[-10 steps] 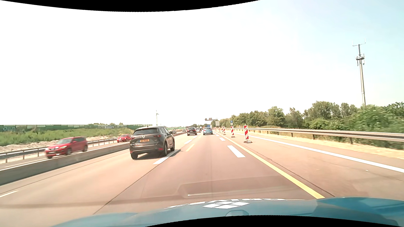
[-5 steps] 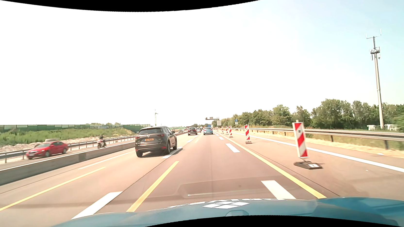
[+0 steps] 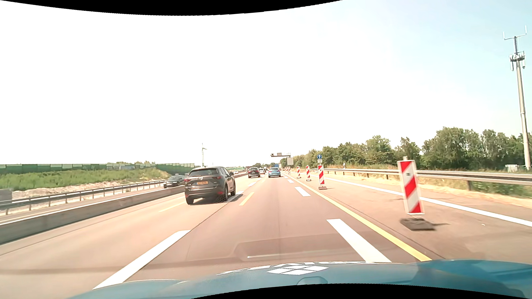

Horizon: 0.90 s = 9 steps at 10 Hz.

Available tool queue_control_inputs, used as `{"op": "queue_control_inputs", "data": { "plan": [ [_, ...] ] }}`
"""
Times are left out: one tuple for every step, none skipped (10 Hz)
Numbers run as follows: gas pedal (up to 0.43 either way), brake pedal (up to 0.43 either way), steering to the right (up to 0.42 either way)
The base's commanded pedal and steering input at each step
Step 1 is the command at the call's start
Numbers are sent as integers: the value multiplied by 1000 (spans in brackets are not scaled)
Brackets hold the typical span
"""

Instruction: Follow the waypoints while adhering to traffic rules and regulations

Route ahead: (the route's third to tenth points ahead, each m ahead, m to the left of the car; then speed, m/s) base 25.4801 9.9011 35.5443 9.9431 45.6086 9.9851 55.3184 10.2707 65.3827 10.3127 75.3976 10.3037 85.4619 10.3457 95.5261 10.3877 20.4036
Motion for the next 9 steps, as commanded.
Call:
{"op": "queue_control_inputs", "data": {
  "plan": [
    [150,0,-1],
    [150,0,-2],
    [150,0,-2],
    [150,0,-2],
    [150,0,-1],
    [150,0,-1],
    [150,0,-1],
    [150,0,-1],
    [150,0,-1]
  ]
}}
